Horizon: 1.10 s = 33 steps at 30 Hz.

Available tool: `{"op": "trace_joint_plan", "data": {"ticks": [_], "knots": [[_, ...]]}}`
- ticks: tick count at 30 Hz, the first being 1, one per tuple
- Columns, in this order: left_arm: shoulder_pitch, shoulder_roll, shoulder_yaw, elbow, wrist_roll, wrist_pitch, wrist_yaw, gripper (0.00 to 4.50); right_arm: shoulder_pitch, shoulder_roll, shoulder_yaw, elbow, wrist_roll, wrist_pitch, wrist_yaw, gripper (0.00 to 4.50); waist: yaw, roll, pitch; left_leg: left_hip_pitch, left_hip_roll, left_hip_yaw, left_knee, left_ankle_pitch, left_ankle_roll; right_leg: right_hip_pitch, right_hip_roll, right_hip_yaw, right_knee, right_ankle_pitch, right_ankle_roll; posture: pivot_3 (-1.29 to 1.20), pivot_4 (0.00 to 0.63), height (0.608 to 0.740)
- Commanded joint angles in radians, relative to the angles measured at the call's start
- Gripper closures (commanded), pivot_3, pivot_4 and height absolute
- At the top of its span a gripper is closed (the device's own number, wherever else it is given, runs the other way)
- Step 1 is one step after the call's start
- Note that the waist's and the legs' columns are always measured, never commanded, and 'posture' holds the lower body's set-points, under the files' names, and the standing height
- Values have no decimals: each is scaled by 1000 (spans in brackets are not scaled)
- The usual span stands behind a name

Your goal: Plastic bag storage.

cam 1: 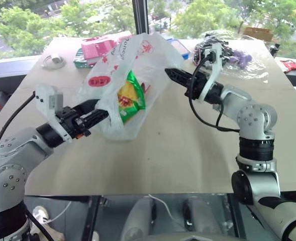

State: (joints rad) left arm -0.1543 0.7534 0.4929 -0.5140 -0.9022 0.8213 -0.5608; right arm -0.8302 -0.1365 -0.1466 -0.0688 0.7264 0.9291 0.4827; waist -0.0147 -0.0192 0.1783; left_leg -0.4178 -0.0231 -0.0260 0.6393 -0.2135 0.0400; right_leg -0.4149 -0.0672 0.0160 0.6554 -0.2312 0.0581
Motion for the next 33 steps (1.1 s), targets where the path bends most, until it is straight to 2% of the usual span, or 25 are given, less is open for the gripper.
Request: {"op": "trace_joint_plan", "data": {"ticks": [1, 5, 9, 13, 17, 21, 27, 29, 33], "knots": [[-32, 21, -84, -57, 203, -205, -6, 1853, -12, -4, -7, -24, 20, -25, 2, 4500, -1, 0, 0, 0, 0, 0, -1, 0, 0, 0, 0, 0, 0, 0, 0, 0, 150, 740], [-80, -12, -145, -73, 280, -296, 13, 1853, -8, -11, 0, -27, 13, -30, -2, 4500, 0, 0, 0, 0, 0, 1, -2, 0, 0, 0, -2, 0, -2, 0, -1, 0, 150, 740], [-169, -70, -108, -56, 233, -291, 89, 1853, -39, 13, -74, -54, 118, -9, -24, 4500, 0, 0, 0, 0, 0, 0, -3, 0, 0, 0, -3, 0, -3, 0, 0, 0, 150, 740], [-395, -99, -32, 92, 167, -231, 239, 1853, -137, 19, -164, -63, 260, -1, -70, 4500, 3, 0, 1, -2, 0, -2, -2, 0, 0, -1, -2, -2, -2, 0, 0, 0, 150, 740], [-631, -74, -13, 296, 178, -223, 300, 1853, -288, -8, -251, -12, 371, -29, -140, 4500, 3, 0, 2, -3, -2, -2, 0, 0, 0, -1, 0, -3, -1, 0, 0, 0, 150, 740], [-863, -64, -73, 591, 310, -286, 367, 1853, -454, -101, -318, 142, 351, -92, -215, 4500, 4, 0, 3, -8, -3, -5, 3, 0, 0, -3, 1, -6, -1, 0, 1, 0, 150, 740], [-1096, -193, -185, 950, 406, -428, 269, 1853, -524, -302, -279, 345, 190, -176, -150, 4500, 9, -2, 3, -14, -7, -7, 6, 0, 1, -5, -1, -8, -2, 0, 1, 0, 150, 740], [-1128, -230, -205, 993, 408, -450, 218, 1853, -519, -346, -302, 320, 215, -141, -150, 4500, 3, -2, 5, -16, -7, -6, 6, 0, 1, -7, -2, -7, -2, 0, 1, 0, 150, 740], [-1084, -274, -225, 939, 376, -406, 147, 1853, -395, -392, -338, 97, 345, 4, -213, 4500, -10, -2, 5, -25, -5, -1, 5, 2, -3, -20, -3, -2, 5, 0, 1, 0, 150, 740]]}}
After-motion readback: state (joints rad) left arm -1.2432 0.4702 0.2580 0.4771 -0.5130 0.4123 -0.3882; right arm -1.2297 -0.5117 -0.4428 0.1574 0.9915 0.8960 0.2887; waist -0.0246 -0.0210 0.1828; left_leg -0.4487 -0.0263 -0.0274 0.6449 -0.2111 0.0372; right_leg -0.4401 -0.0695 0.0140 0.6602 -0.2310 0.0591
